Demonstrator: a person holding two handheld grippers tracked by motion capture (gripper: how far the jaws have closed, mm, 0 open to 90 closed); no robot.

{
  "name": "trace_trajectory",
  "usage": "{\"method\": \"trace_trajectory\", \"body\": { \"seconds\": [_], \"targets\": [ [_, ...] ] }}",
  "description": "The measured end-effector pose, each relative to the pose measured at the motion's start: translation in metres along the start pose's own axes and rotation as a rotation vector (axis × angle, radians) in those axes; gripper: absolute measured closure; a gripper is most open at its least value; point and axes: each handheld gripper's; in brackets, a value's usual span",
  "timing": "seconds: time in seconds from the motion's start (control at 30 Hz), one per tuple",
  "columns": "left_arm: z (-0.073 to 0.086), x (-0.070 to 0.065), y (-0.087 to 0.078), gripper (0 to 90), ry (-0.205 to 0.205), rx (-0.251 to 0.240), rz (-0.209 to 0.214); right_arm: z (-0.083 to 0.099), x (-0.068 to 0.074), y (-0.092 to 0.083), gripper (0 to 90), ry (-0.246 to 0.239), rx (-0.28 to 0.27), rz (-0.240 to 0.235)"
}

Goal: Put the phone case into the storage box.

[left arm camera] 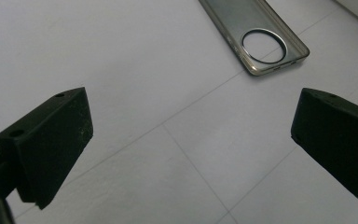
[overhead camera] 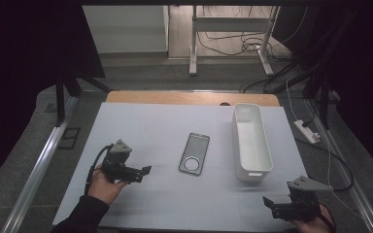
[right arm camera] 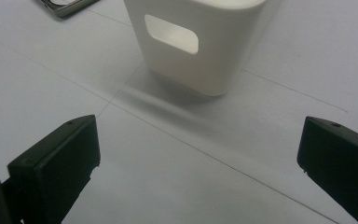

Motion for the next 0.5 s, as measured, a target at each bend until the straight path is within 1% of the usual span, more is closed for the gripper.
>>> {"method": "trace_trajectory", "body": {
  "seconds": [0.03,0.13,0.27,0.5],
  "targets": [
    [0.000,0.000,0.000,0.1,0.000,0.000,0.000,0.000,0.000,0.000,0.0,-0.001,0.001,-0.001],
    [-0.007,0.000,0.007,0.1,0.008,0.012,0.017,0.000,0.000,0.000,0.0,-0.004,0.003,-0.002],
    [-0.016,-0.002,0.015,0.1,0.033,0.036,0.032,0.000,0.000,0.001,0.0,-0.006,0.005,-0.005],
    [-0.030,-0.004,0.029,0.1,0.040,0.045,0.062,0.000,0.000,0.001,0.0,-0.009,0.010,-0.009]
  ]
}}
Point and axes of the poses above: each handheld gripper's, and its own axes: y roughly forward along the jaws, z roughly out of its underside, x roughly to its left, and after that the axes turned 1 degree about z, right-handed
